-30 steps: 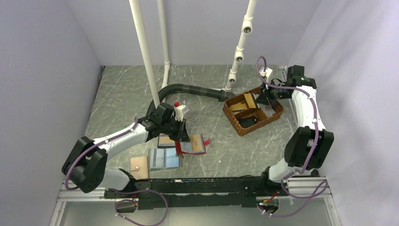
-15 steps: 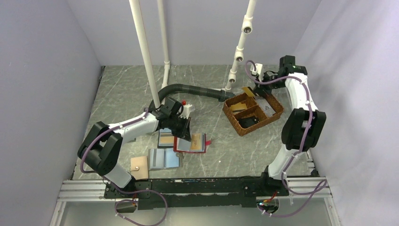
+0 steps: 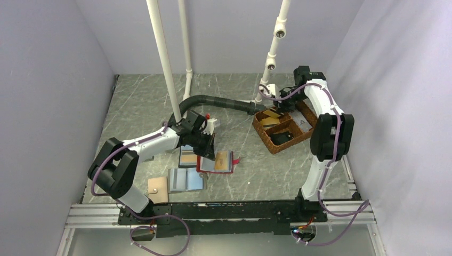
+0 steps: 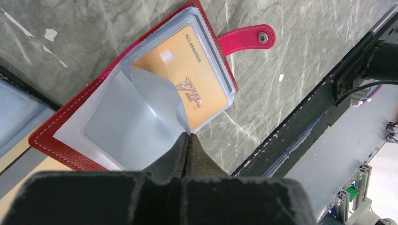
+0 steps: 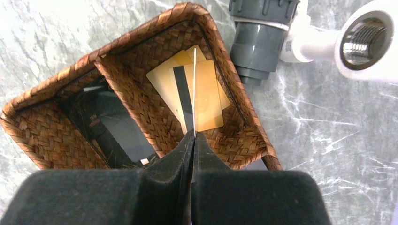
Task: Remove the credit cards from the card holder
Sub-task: Place the credit card in the storage box.
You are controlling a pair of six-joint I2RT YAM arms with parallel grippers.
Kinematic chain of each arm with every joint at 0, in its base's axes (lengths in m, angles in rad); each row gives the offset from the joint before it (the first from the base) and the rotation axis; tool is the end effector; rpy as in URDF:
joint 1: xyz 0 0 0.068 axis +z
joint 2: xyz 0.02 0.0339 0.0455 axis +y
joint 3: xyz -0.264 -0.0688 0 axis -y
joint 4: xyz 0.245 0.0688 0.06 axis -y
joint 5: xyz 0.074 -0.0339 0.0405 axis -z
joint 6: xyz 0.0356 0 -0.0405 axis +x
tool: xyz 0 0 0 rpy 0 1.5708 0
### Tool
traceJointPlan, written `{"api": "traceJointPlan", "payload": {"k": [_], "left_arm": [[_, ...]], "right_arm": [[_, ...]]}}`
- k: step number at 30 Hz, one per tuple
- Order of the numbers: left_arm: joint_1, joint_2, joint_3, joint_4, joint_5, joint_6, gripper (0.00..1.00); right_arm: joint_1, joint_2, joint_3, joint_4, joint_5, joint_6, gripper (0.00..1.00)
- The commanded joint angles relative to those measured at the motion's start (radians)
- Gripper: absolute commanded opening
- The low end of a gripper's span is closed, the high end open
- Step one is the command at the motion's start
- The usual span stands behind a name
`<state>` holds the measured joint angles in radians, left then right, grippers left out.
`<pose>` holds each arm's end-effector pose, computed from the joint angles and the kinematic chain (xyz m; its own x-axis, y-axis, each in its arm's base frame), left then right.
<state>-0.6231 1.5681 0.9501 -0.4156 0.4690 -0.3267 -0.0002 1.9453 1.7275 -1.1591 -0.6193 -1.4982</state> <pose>0.2406 -0.1927 0.1936 -0.8881 0.2857 -0.3600 0.4470 0.7191 -0.5320 0.3886 0.0206 0.2638 0.0402 -0.8122 -0.5821 -0.9868 0.0593 -0.1509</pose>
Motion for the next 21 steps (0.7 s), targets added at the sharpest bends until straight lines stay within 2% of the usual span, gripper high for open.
{"api": "traceJointPlan", "payload": {"k": [1,11,17,21], "left_arm": [[0.003,-0.011,0.008,0.016,-0.002,0.016,0.00],[0.003,-0.004,0.015,0.022,0.000,0.011,0.00],[0.004,-0.028,-0.002,0.029,-0.014,0.004,0.00],[0.004,-0.039,-0.016,0.047,-0.022,-0.006,0.00]], "right_arm": [[0.007,0.025,0.063,-0.069,0.049,-0.098,0.00],[0.043,0.047,0.035,-0.066,0.067,-0.142,0.00],[0.052,0.076,0.032,-0.017,0.096,-0.097,0.08],[0.057,0.076,0.010,0.107,0.158,0.014,0.13]]}}
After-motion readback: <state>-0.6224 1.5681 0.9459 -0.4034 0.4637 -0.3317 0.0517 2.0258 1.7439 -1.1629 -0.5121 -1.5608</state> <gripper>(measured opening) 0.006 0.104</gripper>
